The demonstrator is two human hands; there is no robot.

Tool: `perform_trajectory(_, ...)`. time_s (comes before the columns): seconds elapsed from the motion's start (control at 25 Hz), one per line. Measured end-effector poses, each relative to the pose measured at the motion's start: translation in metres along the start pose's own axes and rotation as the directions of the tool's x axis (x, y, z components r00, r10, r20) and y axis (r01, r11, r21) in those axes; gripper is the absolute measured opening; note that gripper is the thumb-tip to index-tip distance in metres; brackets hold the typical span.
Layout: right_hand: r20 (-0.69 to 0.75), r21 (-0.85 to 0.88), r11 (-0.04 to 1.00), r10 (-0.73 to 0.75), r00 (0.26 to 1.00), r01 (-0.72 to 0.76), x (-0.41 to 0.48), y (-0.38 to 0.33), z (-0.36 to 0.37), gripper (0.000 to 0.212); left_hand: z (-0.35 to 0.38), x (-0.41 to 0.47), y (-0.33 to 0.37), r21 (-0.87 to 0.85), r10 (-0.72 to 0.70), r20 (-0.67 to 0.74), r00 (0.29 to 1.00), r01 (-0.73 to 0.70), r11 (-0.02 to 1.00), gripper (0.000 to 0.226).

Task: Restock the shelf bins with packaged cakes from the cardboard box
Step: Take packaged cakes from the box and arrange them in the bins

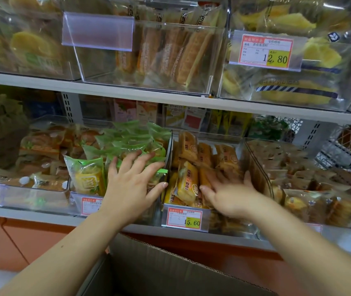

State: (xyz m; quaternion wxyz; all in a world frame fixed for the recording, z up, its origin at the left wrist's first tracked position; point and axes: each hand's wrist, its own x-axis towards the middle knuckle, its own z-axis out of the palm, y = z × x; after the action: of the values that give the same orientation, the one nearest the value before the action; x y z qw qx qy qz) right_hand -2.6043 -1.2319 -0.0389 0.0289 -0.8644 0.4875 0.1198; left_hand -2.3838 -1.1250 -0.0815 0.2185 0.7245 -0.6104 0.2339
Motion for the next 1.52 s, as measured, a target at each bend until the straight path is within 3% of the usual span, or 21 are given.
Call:
perform_trajectory(0.2,-0.135,0.174,0.985,0.03,0.99,-0.006,-0.008,0.007,-0.005,0.064,-0.001,0.002,0.001,0.003,-0.005,0.015,1.0,0.005,1.0,0.053)
perform_trajectory(0.28,-0.109,0.205,0.976,0.096,0.989,-0.072,-0.012,0.019,-0.002,0.068,-0.002,0.002,0.001,-0.005,-0.006,0.009,1.0,0.006,1.0,0.054)
perform_trajectory(0.4,-0.021,0.155,0.986,0.064,0.998,-0.061,-0.016,0.016,0.017,0.072,-0.002,0.001,0.001,-0.015,0.004,0.006,1.0,-0.004,1.0,0.054)
perform_trajectory(0.56,-0.082,0.38,0.923,0.091,0.992,-0.054,0.009,0.019,-0.012,0.071,-0.004,0.002,0.001,-0.009,0.004,0.022,1.0,-0.004,1.0,0.054)
perform_trajectory(0.88,-0.029,0.22,0.966,0.148,0.989,-0.138,0.066,0.02,-0.001,0.075,-0.005,0.001,-0.001,0.007,0.005,0.045,0.999,-0.005,1.0,0.053)
perform_trajectory(1.08,-0.106,0.166,0.982,0.113,0.988,-0.094,0.079,0.007,-0.009,0.071,-0.008,0.0,0.0,0.006,0.009,0.065,0.998,-0.009,1.0,0.051)
perform_trajectory(1.2,-0.05,0.207,0.971,0.135,0.99,-0.122,0.084,-0.001,-0.011,0.068,-0.011,-0.001,0.0,0.0,0.013,0.114,0.993,-0.013,1.0,0.055)
perform_trajectory(1.28,-0.1,0.285,0.947,0.181,0.978,-0.146,0.072,-0.01,-0.025,0.065,-0.018,0.0,-0.003,-0.042,0.037,0.131,0.991,-0.032,0.999,0.063)
perform_trajectory(1.4,-0.276,0.413,0.911,0.103,0.956,0.021,0.038,-0.043,-0.044,0.06,-0.049,0.008,-0.024,-0.072,0.014,0.031,0.999,-0.012,0.997,0.065)
perform_trajectory(1.52,-0.412,0.245,0.924,-0.174,0.894,0.293,0.002,-0.1,-0.051,0.06,-0.069,0.001,-0.077,-0.108,-0.189,-0.061,0.98,0.182,0.977,0.064)
